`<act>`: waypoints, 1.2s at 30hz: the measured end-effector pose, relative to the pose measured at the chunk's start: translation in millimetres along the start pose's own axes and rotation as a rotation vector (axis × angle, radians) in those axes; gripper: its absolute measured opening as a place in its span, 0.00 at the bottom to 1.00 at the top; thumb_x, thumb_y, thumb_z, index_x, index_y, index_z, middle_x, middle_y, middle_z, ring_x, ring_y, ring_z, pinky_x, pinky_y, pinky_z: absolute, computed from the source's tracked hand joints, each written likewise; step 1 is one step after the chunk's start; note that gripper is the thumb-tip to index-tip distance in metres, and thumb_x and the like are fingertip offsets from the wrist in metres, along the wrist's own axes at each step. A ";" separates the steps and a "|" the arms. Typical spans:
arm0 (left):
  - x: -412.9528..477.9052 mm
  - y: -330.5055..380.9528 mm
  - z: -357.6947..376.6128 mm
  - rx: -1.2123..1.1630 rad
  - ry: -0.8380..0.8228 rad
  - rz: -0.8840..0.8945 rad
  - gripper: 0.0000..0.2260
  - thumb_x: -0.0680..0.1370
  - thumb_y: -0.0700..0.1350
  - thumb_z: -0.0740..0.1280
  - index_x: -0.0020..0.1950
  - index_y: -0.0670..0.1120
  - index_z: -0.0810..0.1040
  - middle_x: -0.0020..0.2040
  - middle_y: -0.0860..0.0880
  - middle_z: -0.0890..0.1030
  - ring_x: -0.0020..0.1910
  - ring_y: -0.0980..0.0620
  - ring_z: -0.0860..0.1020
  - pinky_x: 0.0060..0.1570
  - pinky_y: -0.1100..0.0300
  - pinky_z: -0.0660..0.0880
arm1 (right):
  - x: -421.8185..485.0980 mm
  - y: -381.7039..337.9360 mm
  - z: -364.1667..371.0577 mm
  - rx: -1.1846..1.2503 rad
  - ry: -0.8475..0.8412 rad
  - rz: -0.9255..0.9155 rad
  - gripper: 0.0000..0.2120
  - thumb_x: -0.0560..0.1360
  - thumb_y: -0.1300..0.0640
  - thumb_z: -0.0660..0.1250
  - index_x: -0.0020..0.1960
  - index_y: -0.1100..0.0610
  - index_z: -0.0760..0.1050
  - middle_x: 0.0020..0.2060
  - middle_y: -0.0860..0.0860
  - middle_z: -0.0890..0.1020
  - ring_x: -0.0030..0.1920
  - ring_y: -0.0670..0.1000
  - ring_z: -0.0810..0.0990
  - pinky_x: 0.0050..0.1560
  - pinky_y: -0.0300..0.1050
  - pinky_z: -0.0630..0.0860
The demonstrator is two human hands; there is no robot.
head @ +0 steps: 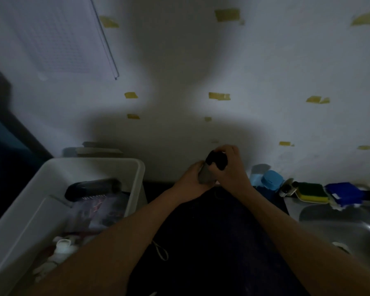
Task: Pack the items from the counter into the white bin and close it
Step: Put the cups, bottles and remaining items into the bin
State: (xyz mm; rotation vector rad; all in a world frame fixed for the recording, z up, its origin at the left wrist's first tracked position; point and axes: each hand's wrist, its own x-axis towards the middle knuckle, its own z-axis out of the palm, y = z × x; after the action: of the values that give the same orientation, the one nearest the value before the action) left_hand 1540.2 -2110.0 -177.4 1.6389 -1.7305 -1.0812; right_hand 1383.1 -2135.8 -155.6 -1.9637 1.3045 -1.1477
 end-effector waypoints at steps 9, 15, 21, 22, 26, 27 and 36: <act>-32.8 12.8 -57.4 -0.083 0.151 0.081 0.33 0.63 0.67 0.74 0.64 0.64 0.68 0.51 0.68 0.77 0.48 0.67 0.79 0.41 0.72 0.75 | 4.1 -72.4 14.0 0.173 0.114 0.053 0.14 0.75 0.54 0.69 0.59 0.52 0.72 0.50 0.47 0.79 0.50 0.44 0.78 0.46 0.32 0.76; -66.5 25.0 -114.0 -0.092 0.231 0.212 0.27 0.65 0.66 0.72 0.62 0.63 0.71 0.50 0.65 0.80 0.46 0.69 0.79 0.40 0.73 0.75 | 15.2 -119.0 28.4 0.297 0.116 0.013 0.11 0.76 0.51 0.68 0.57 0.50 0.73 0.47 0.45 0.80 0.45 0.39 0.80 0.41 0.32 0.76; -102.8 -5.5 -176.2 -0.039 0.229 0.242 0.29 0.68 0.58 0.75 0.67 0.58 0.70 0.56 0.59 0.80 0.52 0.62 0.79 0.50 0.61 0.78 | 20.9 -162.1 73.6 0.259 -0.037 -0.034 0.12 0.76 0.47 0.68 0.56 0.47 0.72 0.44 0.46 0.80 0.43 0.40 0.80 0.37 0.32 0.76; -109.0 -11.3 -184.2 -0.006 0.226 0.256 0.30 0.68 0.57 0.76 0.67 0.57 0.70 0.57 0.57 0.80 0.53 0.60 0.79 0.50 0.59 0.78 | 20.8 -167.2 81.4 0.223 -0.065 -0.048 0.11 0.76 0.45 0.68 0.55 0.48 0.73 0.43 0.45 0.80 0.42 0.39 0.80 0.36 0.32 0.75; -137.4 -54.0 -213.5 0.037 0.300 0.245 0.34 0.67 0.56 0.75 0.71 0.54 0.69 0.64 0.54 0.77 0.60 0.55 0.77 0.60 0.53 0.76 | 19.8 -189.6 127.9 -0.070 -0.148 -0.156 0.21 0.73 0.32 0.59 0.48 0.49 0.73 0.35 0.46 0.77 0.34 0.43 0.76 0.32 0.37 0.71; -141.7 -62.4 -215.1 0.023 0.301 0.232 0.34 0.67 0.56 0.75 0.71 0.55 0.68 0.65 0.54 0.76 0.61 0.55 0.76 0.61 0.53 0.75 | 18.9 -192.1 134.5 -0.132 -0.153 -0.159 0.24 0.72 0.29 0.56 0.49 0.49 0.72 0.35 0.46 0.78 0.34 0.44 0.77 0.31 0.39 0.71; -177.6 -165.7 -227.5 0.049 0.348 0.037 0.35 0.68 0.58 0.75 0.72 0.64 0.64 0.69 0.60 0.72 0.65 0.61 0.72 0.60 0.65 0.68 | -12.5 -204.1 224.0 -0.170 -0.319 -0.069 0.29 0.69 0.25 0.54 0.53 0.47 0.73 0.41 0.46 0.81 0.39 0.46 0.80 0.42 0.49 0.81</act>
State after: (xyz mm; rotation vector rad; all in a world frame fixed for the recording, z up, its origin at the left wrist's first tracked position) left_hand 1842.8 -1972.4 -162.4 1.7000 -1.5600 -0.6914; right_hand 1671.1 -2049.4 -115.5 -2.2208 1.2035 -0.7319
